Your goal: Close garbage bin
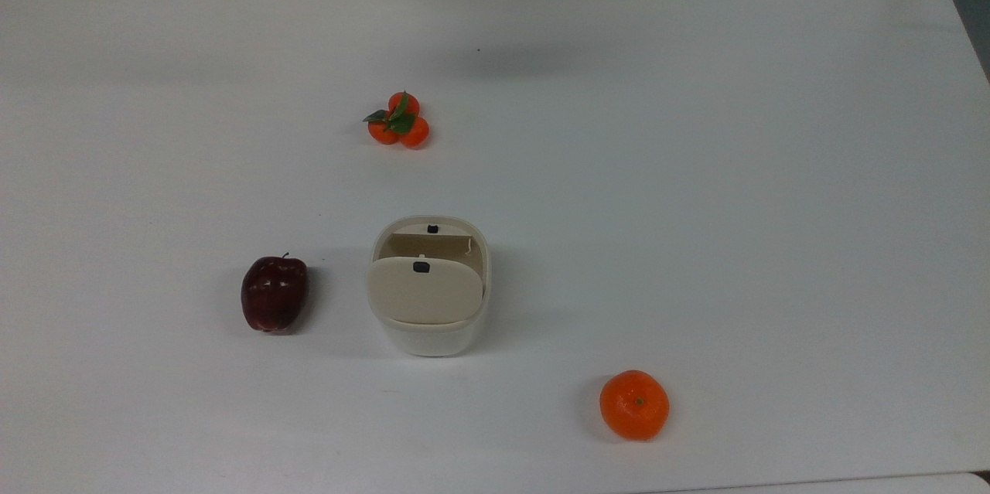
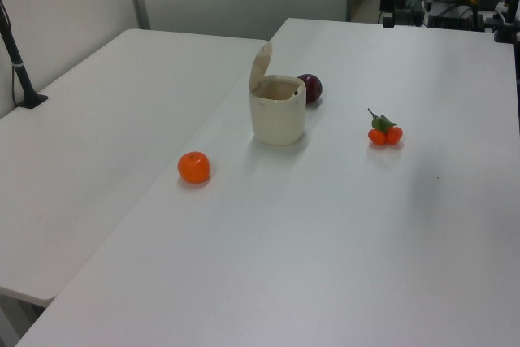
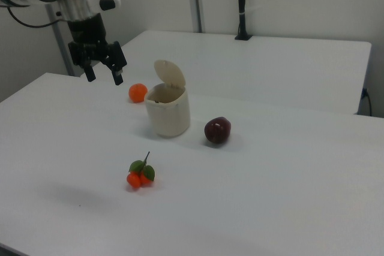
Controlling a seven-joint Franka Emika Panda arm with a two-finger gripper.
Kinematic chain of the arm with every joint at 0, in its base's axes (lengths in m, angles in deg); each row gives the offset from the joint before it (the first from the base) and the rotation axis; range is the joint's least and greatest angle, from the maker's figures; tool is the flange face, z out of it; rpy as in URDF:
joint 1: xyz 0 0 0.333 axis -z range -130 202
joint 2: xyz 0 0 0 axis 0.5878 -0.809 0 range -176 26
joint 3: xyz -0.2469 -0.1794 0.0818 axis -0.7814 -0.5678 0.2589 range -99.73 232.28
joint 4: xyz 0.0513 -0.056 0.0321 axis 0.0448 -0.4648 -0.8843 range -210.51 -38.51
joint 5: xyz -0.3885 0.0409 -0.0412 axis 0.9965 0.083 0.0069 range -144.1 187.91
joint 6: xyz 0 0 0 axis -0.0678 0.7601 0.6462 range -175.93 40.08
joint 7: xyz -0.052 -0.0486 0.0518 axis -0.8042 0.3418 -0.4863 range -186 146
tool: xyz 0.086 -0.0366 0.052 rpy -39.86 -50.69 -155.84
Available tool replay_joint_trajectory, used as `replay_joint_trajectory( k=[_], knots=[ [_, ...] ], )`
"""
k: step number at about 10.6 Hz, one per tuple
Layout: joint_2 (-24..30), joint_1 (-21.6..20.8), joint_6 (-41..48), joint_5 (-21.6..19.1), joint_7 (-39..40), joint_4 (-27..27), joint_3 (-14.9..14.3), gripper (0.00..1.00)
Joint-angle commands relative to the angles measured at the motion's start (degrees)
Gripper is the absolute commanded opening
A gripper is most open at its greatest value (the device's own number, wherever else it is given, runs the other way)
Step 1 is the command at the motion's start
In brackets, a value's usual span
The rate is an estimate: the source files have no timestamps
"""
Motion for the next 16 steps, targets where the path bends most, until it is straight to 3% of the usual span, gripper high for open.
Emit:
replay_joint_trajectory(
  k=[1,13,14,16],
  knots=[
    [1.6,0.0,1.2,0.5,0.8,-1.4,-0.1,1.0],
    [1.5,0.1,0.8,0.4,1.0,-1.3,-0.3,1.0],
    [1.5,0.1,0.6,0.3,1.1,-1.3,-0.3,0.91],
    [1.4,0.3,0.6,-0.4,4.3,-1.2,-0.5,0.43]
  ],
)
